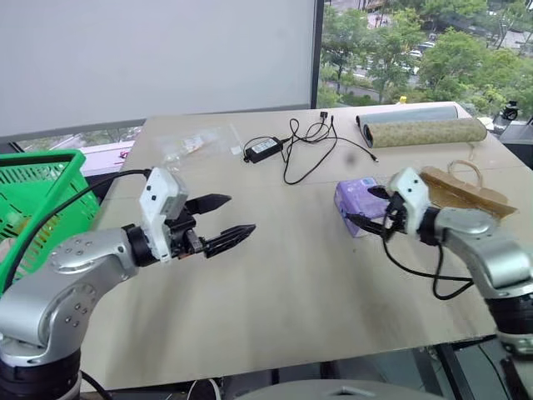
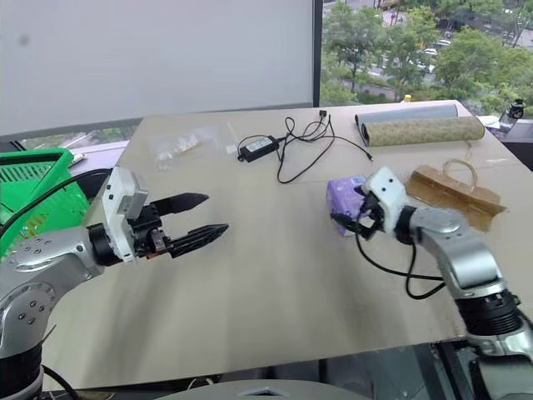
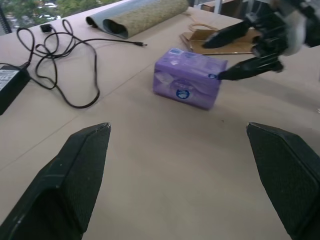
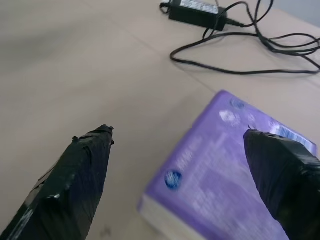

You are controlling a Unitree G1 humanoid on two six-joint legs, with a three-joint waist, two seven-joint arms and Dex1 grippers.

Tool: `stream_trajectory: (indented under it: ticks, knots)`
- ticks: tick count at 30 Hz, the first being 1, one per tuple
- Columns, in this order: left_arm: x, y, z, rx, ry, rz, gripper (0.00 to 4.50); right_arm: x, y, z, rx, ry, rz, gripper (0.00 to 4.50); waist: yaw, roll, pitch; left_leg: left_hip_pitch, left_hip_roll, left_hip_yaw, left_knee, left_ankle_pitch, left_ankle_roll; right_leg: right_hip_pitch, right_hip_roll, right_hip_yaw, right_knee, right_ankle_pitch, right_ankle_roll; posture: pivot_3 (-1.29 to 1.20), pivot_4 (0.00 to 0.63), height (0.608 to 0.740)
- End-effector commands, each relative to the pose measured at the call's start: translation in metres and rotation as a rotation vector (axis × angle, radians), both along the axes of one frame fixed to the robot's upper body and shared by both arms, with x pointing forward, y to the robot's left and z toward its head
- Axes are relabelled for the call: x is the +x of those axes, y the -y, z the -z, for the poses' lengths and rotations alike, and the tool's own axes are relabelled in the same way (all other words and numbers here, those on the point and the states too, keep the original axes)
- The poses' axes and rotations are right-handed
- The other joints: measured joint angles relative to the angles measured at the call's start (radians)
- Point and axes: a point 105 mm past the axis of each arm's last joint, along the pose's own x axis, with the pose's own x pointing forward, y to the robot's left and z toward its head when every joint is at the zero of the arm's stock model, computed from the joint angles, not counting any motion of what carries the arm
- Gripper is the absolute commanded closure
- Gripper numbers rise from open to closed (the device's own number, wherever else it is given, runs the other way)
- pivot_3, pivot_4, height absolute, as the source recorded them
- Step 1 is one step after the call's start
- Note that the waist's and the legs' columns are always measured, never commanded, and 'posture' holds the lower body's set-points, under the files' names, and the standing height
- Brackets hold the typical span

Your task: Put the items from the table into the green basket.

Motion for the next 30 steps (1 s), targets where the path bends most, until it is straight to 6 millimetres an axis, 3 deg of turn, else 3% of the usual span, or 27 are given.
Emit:
stream_trajectory:
  ticks: [1,5,9,13,15,16,17,18,20,22,24,26,30]
  knots:
    - [-0.002,0.002,-0.004,0.027,0.033,0.033,0.02,0.011,0.003,0.005,-0.083,0.059,0.139,0.00,0.001,0.000,0.000,0.000,0.000,0.000,0.000,0.000,0.000,0.000,0.000,0.000,0.000,0.000,0.000,-0.08,0.000,0.740]
    - [0.001,0.002,-0.003,0.047,0.036,0.032,0.02,0.017,0.018,0.028,-0.254,0.067,0.246,0.00,0.003,0.000,0.000,-0.001,-0.002,0.000,0.001,0.000,0.000,0.000,0.000,0.000,-0.001,0.000,0.000,-0.07,0.000,0.740]
    - [0.003,0.003,-0.002,0.053,0.040,0.030,0.02,0.017,0.027,0.041,-0.231,-0.009,0.311,0.00,0.001,0.000,0.000,-0.001,-0.001,0.000,0.000,0.001,-0.001,0.000,-0.001,0.000,-0.002,0.000,0.000,-0.07,0.000,0.740]
    - [0.001,0.002,-0.001,0.058,0.036,0.032,0.00,0.019,0.033,0.038,-0.274,0.025,0.311,1.70,0.001,0.001,-0.001,0.000,-0.001,0.000,0.000,0.000,0.000,0.000,-0.001,0.000,-0.002,0.000,0.000,-0.07,0.000,0.740]
    - [0.002,0.003,-0.001,0.058,0.036,0.033,0.00,0.020,0.034,0.036,-0.296,0.043,0.306,2.70,0.002,0.001,-0.001,0.000,-0.001,0.000,0.000,0.000,0.000,0.001,0.000,0.000,-0.002,0.000,0.000,-0.07,0.000,0.740]
    - [0.002,0.003,-0.001,0.056,0.036,0.033,0.00,0.020,0.035,0.035,-0.305,0.051,0.298,3.46,0.002,0.001,-0.001,0.001,-0.001,-0.001,0.001,0.000,0.000,0.003,0.002,-0.001,-0.002,0.000,0.001,-0.07,0.000,0.740]
    - [0.003,0.004,-0.001,0.056,0.036,0.034,0.00,0.020,0.035,0.035,-0.311,0.055,0.293,3.55,0.002,0.001,-0.001,0.001,-0.001,-0.001,0.001,0.000,0.000,0.003,0.002,-0.001,-0.002,0.000,0.001,-0.07,0.000,0.740]
    - [0.004,0.005,-0.001,0.052,0.038,0.032,0.00,0.021,0.035,0.033,-0.310,0.063,0.288,3.93,0.002,0.001,-0.001,0.001,-0.001,-0.001,0.001,0.000,0.000,0.003,0.003,-0.001,-0.002,0.000,0.001,-0.07,0.000,0.740]
    - [0.006,0.008,-0.003,-0.005,0.043,0.017,0.00,0.025,0.034,0.020,-0.250,0.100,0.288,4.08,0.001,0.001,-0.001,0.001,-0.001,-0.001,0.001,0.000,0.000,0.003,0.003,-0.001,-0.002,0.000,0.001,-0.07,0.000,0.740]
    - [0.006,0.011,-0.006,-0.066,0.042,0.012,0.00,0.029,0.025,-0.003,-0.067,0.121,0.286,4.08,0.001,0.001,-0.001,0.001,-0.001,-0.001,0.001,0.000,0.000,0.003,0.003,-0.001,-0.002,0.000,0.001,-0.07,0.000,0.740]
    - [0.005,0.016,-0.013,-0.157,0.051,0.020,0.00,0.031,0.005,-0.040,0.365,0.054,0.268,4.08,-0.006,0.001,0.000,0.001,-0.001,-0.001,0.001,0.000,0.000,0.003,0.003,-0.001,-0.002,0.000,0.001,-0.08,0.000,0.740]
    - [0.007,0.022,-0.024,-0.316,0.047,0.016,0.00,0.021,-0.015,-0.082,0.875,-0.099,0.129,4.08,-0.026,0.004,0.001,0.001,0.001,-0.001,0.001,0.000,0.000,0.003,0.001,0.001,-0.001,0.000,0.000,-0.08,0.000,0.740]
    - [0.003,0.032,-0.034,-0.535,-0.015,0.059,0.00,-0.017,-0.034,-0.124,1.202,-0.265,-0.237,4.08,-0.023,0.004,0.000,-0.001,0.002,-0.006,0.001,0.000,0.000,0.002,-0.001,-0.003,-0.001,0.000,0.000,-0.09,0.000,0.740]
